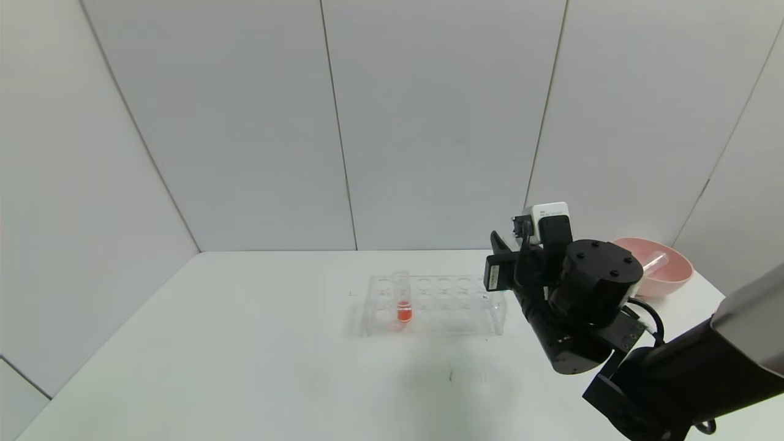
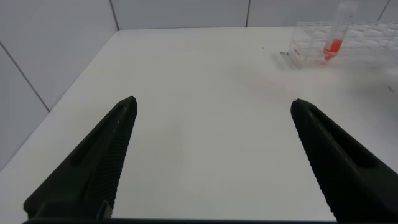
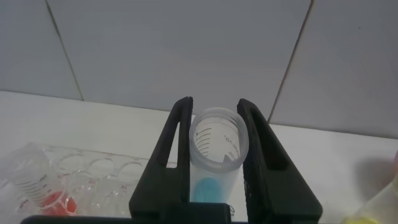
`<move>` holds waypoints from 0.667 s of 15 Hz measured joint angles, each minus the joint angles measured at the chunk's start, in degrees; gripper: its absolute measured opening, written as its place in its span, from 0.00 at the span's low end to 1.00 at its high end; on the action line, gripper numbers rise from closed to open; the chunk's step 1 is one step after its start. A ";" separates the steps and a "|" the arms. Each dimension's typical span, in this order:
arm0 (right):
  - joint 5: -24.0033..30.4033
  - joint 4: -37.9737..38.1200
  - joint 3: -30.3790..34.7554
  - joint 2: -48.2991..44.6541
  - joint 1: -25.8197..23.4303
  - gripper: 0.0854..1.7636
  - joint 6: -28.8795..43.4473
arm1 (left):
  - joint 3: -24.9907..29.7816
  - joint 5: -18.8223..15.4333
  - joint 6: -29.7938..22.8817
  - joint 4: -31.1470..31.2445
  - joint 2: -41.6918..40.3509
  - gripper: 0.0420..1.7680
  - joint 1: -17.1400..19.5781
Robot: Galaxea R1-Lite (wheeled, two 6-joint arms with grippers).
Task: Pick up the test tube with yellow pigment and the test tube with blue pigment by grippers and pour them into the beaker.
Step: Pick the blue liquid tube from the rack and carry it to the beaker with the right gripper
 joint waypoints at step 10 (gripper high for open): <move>33.51 20.64 10.45 -19.21 -13.89 0.27 -0.06 | 0.00 0.00 0.00 0.00 0.00 1.00 0.00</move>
